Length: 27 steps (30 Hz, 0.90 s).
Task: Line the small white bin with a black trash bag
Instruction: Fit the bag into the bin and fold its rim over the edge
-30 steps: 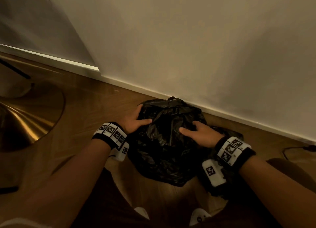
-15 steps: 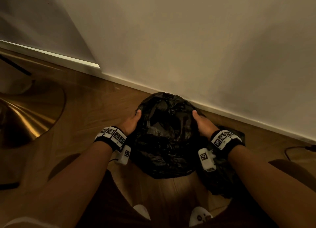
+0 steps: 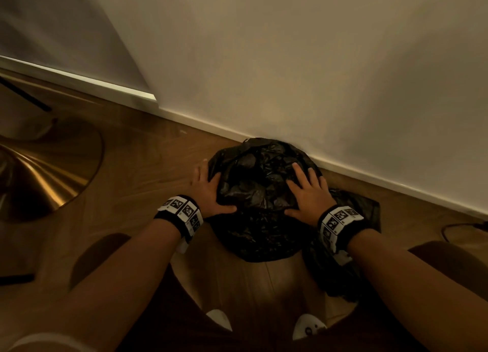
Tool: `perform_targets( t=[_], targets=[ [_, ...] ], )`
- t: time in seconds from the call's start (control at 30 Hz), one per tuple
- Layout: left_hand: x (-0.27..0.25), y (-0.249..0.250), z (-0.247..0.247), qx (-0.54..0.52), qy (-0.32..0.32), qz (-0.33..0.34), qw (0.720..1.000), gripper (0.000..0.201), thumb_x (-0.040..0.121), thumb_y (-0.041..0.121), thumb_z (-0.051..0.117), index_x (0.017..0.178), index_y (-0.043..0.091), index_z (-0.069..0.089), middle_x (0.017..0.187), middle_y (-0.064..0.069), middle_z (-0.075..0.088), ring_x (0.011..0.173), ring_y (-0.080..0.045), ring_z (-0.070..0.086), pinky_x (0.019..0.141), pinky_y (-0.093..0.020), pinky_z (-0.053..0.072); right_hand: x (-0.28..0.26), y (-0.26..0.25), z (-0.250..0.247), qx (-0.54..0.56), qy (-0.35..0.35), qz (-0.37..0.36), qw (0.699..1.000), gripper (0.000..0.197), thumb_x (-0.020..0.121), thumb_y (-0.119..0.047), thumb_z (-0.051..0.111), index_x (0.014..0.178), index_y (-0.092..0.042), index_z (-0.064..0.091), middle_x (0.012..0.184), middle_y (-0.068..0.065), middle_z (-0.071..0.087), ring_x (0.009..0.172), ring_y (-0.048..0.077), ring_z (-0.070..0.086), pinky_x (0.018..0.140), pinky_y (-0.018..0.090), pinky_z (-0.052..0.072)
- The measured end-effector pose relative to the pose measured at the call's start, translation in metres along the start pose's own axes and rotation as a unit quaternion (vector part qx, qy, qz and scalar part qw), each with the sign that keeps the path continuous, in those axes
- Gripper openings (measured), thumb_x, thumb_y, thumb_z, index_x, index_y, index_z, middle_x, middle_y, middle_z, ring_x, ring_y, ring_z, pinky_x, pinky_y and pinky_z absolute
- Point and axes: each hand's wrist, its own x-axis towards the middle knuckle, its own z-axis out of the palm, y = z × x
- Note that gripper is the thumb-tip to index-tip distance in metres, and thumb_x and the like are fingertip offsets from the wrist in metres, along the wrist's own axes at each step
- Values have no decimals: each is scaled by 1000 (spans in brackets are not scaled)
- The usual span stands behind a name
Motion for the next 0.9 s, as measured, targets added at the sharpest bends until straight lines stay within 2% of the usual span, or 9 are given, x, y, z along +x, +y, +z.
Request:
perform_targets(
  t=[0.1,0.23,0.3,0.4,0.53,0.63,0.7,0.8,0.9],
  targets=[
    [-1,5,-7,52,21,13,998,126,57,89,56,155,27,8,159,-13,-26,147,-42,-16,117,-62,9,-3,-2,-12,-22,-7,-5,1000,105,75,-81,51,156,-25,14,164,8,-18,149,43,-11,119,61,0],
    [-4,34,-17,122,86,133,980,130,65,71,67,154,22,-14,160,-11,-28,148,-34,-21,119,-58,-2,-9,-16,-24,-14,42,-95,995,110,74,-84,47,157,-26,3,166,4,-9,151,35,-9,120,54,-4],
    [-4,47,-16,149,55,188,969,119,75,59,67,155,23,-14,162,-8,-24,148,-30,-20,118,-54,-6,-4,-26,-19,-25,31,-145,989,105,79,-78,47,158,-26,0,166,2,-5,152,32,-4,121,50,-2],
    [-2,46,-3,179,-32,191,964,89,86,50,58,155,23,10,164,-6,10,151,-31,2,118,-58,-4,5,-25,-8,-58,-24,-160,985,89,87,-68,47,157,-24,15,164,3,18,150,30,13,121,47,3],
    [7,22,1,217,-30,152,964,85,80,73,44,147,21,34,147,-6,47,141,-29,34,121,-52,6,10,-18,-7,-126,-32,-167,977,54,95,-61,37,124,-23,63,123,-1,67,124,24,52,119,44,9],
    [5,16,1,210,-25,160,964,108,67,95,21,151,27,30,154,-2,39,145,-27,28,121,-49,4,10,-19,-13,-162,-52,-174,970,45,100,-51,35,107,-24,71,105,-2,71,109,23,60,118,45,12],
    [-2,21,-3,132,-26,159,978,104,66,97,19,149,35,32,156,3,35,145,-23,27,121,-46,8,12,-17,-15,-188,-71,-184,962,42,101,-46,36,109,-25,71,107,-2,70,110,24,59,119,48,10],
    [-6,23,-17,-89,108,90,986,61,83,75,46,123,31,59,128,3,57,116,-17,53,101,-36,42,14,-14,-11,-186,-71,-183,963,39,99,-46,39,105,-25,71,103,-3,70,110,23,59,119,48,7],
    [2,14,-24,-196,281,-13,939,17,88,31,63,100,18,61,108,-4,56,88,-16,53,78,-33,49,13,-16,-5,-169,-62,-174,968,35,98,-44,42,104,-25,71,103,-2,71,114,22,57,119,47,4]
  ],
)
